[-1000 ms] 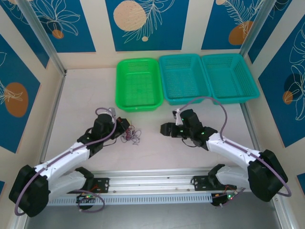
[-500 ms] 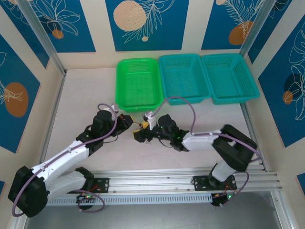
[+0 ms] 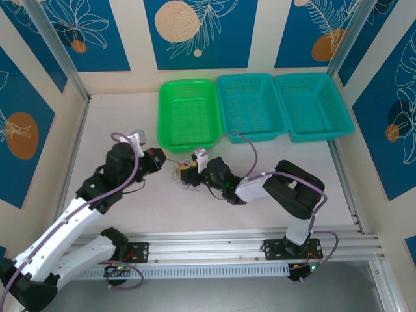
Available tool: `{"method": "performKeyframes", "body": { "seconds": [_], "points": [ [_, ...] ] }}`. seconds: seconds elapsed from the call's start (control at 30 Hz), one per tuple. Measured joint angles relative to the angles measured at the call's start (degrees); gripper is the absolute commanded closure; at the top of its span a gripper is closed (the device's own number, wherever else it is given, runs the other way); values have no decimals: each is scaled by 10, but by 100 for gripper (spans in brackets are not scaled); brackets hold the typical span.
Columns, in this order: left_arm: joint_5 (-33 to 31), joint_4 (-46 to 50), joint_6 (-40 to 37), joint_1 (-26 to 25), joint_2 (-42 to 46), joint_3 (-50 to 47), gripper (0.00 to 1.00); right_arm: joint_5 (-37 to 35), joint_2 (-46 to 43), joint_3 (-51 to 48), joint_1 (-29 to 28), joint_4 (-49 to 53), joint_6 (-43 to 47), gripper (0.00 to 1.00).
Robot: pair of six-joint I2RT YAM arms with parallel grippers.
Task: Untangle the cables
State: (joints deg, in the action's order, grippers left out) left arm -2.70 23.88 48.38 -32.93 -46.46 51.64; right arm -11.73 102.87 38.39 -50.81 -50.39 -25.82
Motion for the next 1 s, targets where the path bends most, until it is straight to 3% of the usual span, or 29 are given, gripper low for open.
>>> {"method": "performKeyframes", "body": {
  "seconds": [0.17,0.33,0.5,0.53,0.57,0.63,0.77,0.87,1.0],
  "points": [
    [-26,27,-33,62,26,63,100,-27,-5,-62,55,70,-26,78],
    [13,-6,-11,114,33,11,100,-26,-62,-79,68,122,-17,100],
    [52,-46,12,119,23,-84,100,-21,-146,-79,76,170,-5,100],
    [54,-46,13,119,24,-94,100,-20,-161,-79,80,180,-5,98],
    [57,-47,15,119,25,-102,100,-20,-179,-80,86,194,-5,88],
    [66,-57,21,120,28,-115,100,-18,-209,-80,96,226,-1,55],
    [92,-86,27,120,28,-137,100,-3,-261,-87,97,292,26,26],
    [103,-93,27,120,27,-148,100,31,-344,-125,80,310,54,16],
    [109,-103,27,120,27,-158,100,82,-415,-126,56,316,104,18]
  ]
}}
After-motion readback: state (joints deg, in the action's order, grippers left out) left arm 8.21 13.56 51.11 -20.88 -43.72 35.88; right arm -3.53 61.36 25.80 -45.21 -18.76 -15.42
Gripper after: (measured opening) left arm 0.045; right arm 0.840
